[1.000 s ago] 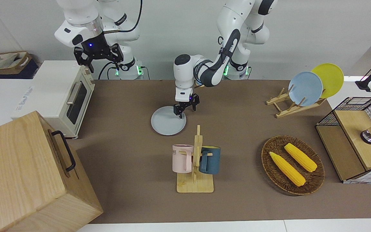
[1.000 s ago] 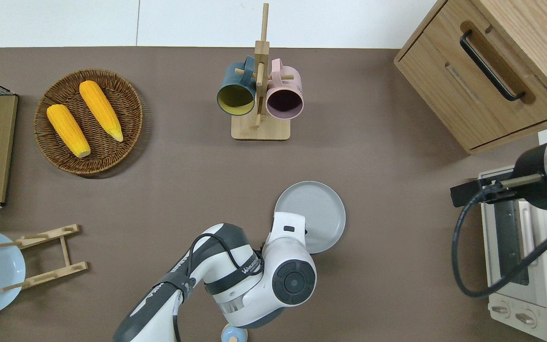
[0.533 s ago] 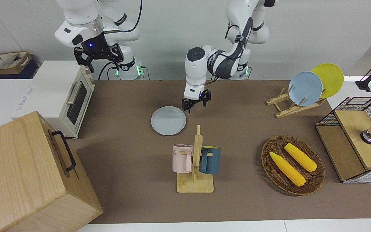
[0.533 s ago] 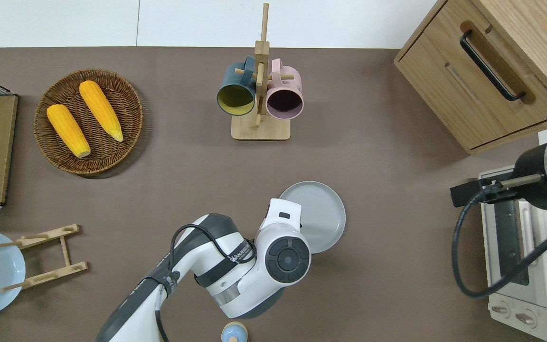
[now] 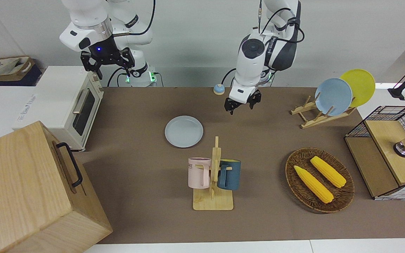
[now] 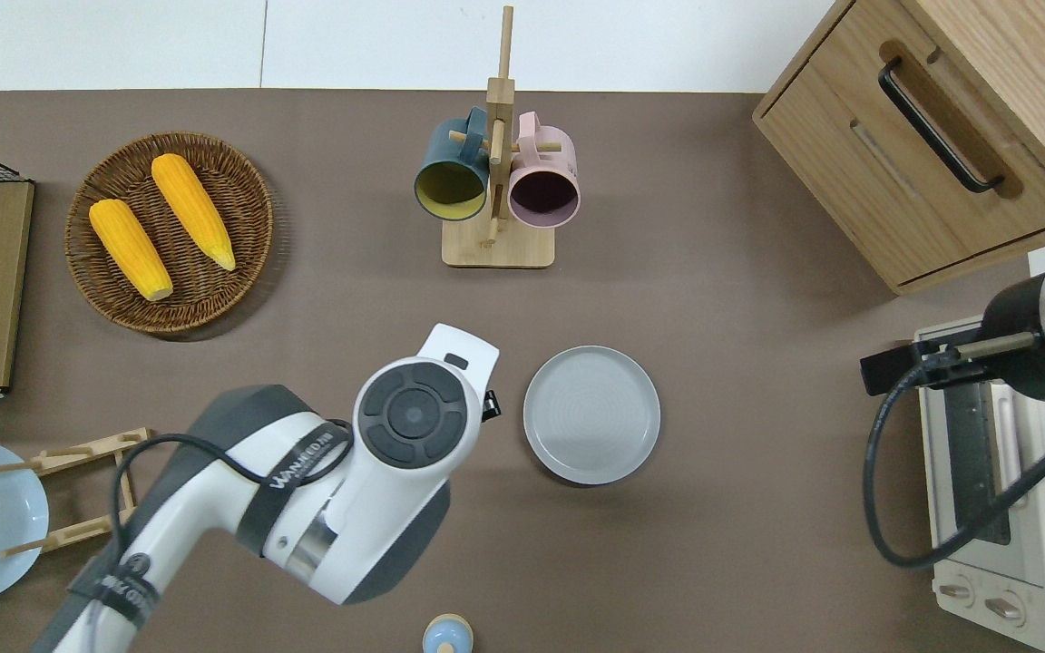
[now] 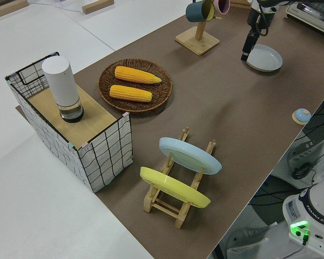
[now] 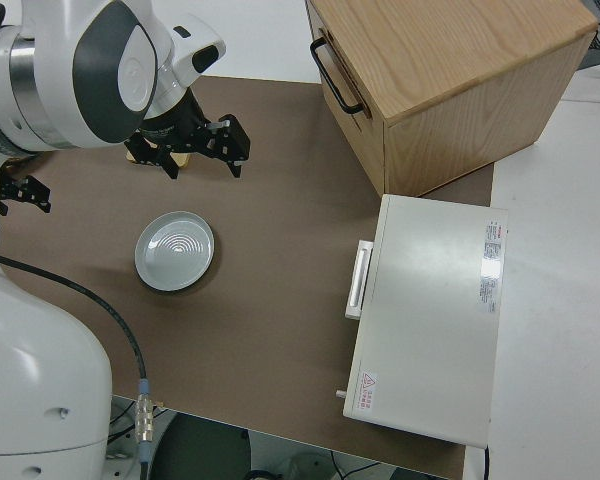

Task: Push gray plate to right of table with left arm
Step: 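Lift the left gripper off the plate and pull it back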

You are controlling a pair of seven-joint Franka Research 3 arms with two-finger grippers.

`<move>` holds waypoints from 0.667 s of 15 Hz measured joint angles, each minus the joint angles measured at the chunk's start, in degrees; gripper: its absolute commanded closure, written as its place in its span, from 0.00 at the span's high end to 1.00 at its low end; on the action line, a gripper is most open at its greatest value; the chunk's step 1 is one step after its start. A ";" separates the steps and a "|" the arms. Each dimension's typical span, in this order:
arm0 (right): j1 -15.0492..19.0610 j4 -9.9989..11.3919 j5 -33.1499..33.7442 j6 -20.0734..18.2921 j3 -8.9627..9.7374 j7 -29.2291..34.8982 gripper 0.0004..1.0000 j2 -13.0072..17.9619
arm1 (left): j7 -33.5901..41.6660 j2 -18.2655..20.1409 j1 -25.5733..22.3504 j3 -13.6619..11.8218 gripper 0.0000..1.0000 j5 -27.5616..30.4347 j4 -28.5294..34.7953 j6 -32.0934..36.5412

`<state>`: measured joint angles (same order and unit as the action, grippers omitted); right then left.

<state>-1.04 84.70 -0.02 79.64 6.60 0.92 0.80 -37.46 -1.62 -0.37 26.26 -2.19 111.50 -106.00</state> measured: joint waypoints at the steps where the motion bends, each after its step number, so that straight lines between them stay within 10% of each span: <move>1: 0.00 0.00 0.00 0.00 0.00 0.00 0.98 0.00 | 3.38 0.44 -1.86 -0.06 0.99 0.09 -0.80 2.05; 10: 0.00 0.00 0.00 0.00 0.00 0.00 0.98 0.00 | 21.34 5.32 -16.94 -0.57 1.00 2.29 -6.26 13.57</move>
<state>-1.04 84.70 -0.02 79.64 6.60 0.93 0.80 -16.12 3.71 -17.31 25.68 0.09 105.24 -92.43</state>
